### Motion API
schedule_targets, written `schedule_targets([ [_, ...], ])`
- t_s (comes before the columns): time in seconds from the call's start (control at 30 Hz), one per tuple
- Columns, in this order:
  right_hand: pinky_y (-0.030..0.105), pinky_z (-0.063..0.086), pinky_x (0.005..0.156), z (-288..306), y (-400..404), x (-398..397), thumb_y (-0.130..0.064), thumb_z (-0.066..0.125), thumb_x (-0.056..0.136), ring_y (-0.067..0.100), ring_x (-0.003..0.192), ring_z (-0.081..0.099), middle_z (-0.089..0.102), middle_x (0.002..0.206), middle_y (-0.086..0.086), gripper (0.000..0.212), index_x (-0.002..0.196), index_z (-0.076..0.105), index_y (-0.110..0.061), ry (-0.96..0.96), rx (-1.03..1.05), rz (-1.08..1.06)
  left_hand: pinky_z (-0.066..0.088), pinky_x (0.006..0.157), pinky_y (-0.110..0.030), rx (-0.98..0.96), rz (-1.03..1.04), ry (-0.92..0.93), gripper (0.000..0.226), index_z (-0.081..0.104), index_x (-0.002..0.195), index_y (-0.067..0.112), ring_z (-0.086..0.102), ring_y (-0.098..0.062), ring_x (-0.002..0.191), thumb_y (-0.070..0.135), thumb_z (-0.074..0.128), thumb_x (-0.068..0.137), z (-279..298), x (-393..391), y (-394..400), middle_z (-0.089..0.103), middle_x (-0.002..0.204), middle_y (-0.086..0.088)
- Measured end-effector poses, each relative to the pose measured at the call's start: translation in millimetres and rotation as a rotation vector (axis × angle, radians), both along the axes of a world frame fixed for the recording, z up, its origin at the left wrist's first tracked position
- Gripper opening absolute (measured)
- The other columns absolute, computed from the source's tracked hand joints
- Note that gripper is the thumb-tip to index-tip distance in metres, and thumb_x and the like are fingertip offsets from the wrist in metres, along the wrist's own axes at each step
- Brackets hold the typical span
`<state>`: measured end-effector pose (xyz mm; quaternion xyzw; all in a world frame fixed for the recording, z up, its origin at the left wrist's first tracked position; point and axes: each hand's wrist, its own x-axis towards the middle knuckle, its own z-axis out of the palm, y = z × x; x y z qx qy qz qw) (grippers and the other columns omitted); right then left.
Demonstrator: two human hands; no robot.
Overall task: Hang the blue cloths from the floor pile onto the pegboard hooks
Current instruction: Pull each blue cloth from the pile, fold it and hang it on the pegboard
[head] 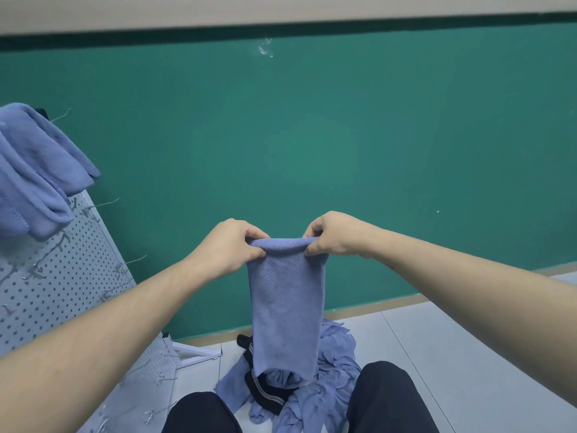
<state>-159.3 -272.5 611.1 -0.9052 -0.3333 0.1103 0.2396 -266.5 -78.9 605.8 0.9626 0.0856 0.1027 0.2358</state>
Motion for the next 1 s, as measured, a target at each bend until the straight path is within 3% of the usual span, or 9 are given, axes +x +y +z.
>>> schedule_targets([
  [0.13,0.024,0.048,0.068,2,-4,2,-0.028,0.07,0.084,0.012,0.08,0.06,0.068,0.087,-0.009,0.005,0.088,0.071,-0.026,0.054,0.092,-0.027,0.043,0.063,-0.015,-0.043,0.017,-0.039,0.009,0.071,0.084,0.031,0.061,-0.004,0.076,0.023,0.069,0.089,0,1,6,0.069,0.083,0.018],
  [0.37,0.024,0.044,0.072,-6,-10,6,-0.035,0.069,0.09,0.005,0.084,0.057,0.067,0.094,-0.007,0.015,0.095,0.066,-0.022,0.304,0.504,-0.07,0.053,0.081,-0.028,-0.553,0.04,-0.122,0.009,0.067,0.093,0.019,0.065,-0.012,0.08,0.025,0.073,0.089,-5,-3,12,0.076,0.089,0.001],
  [0.47,0.033,0.055,0.082,-12,-9,9,-0.038,0.068,0.092,0.005,0.081,0.064,0.072,0.097,-0.008,0.021,0.104,0.066,-0.02,0.41,0.665,-0.077,0.056,0.067,-0.023,-0.708,0.057,-0.185,0.011,0.065,0.095,0.014,0.067,-0.009,0.069,0.019,0.073,0.091,-5,-3,8,0.074,0.077,0.002],
  [0.57,0.035,0.056,0.086,-13,-4,8,-0.042,0.056,0.099,0.007,0.08,0.063,0.07,0.094,-0.009,0.022,0.104,0.063,-0.022,0.31,0.702,-0.134,0.055,0.065,-0.027,-0.831,0.053,-0.23,0.009,0.065,0.095,0.013,0.062,-0.011,0.064,0.017,0.071,0.092,-5,-1,1,0.07,0.073,0.005],
  [0.7,0.028,0.04,0.07,-14,1,-4,-0.042,0.035,0.107,0.013,0.079,0.051,0.055,0.089,-0.002,0.031,0.102,0.048,-0.014,0.057,0.636,-0.179,0.051,0.071,-0.034,-0.888,0.083,-0.288,0.01,0.065,0.097,0.015,0.061,-0.016,0.074,0.024,0.068,0.094,-4,4,-10,0.07,0.085,0.002],
  [0.77,0.028,0.036,0.065,-15,2,-5,-0.045,0.033,0.107,0.015,0.076,0.047,0.049,0.085,-0.003,0.034,0.098,0.044,-0.014,0.032,0.625,-0.205,0.047,0.068,-0.033,-0.878,0.103,-0.31,0.009,0.063,0.095,0.018,0.058,-0.016,0.072,0.027,0.066,0.095,-4,6,-14,0.068,0.083,0.004],
  [0.83,0.028,0.037,0.066,-13,2,-5,-0.058,0.038,0.102,0.012,0.075,0.049,0.051,0.084,-0.007,0.044,0.095,0.05,-0.016,0.147,0.653,-0.255,0.043,0.063,-0.03,-0.872,0.109,-0.328,0.01,0.06,0.093,0.021,0.055,-0.016,0.07,0.028,0.065,0.096,-4,7,-16,0.066,0.081,0.004],
  [0.9,0.028,0.049,0.072,-10,3,-5,-0.068,0.053,0.091,0.011,0.078,0.063,0.066,0.087,-0.01,0.054,0.098,0.064,-0.016,0.387,0.687,-0.262,0.041,0.06,-0.029,-0.874,0.109,-0.344,0.009,0.061,0.092,0.022,0.056,-0.015,0.069,0.029,0.066,0.096,-5,6,-17,0.066,0.08,0.004],
  [1.0,0.032,0.059,0.086,-14,3,-2,-0.047,0.073,0.087,0.017,0.093,0.074,0.078,0.103,-0.001,0.036,0.108,0.072,-0.017,0.642,0.744,-0.175,0.046,0.063,-0.03,-0.94,0.136,-0.349,0.009,0.064,0.094,0.023,0.061,-0.015,0.072,0.03,0.069,0.094,-6,6,-17,0.071,0.083,0.005],
])
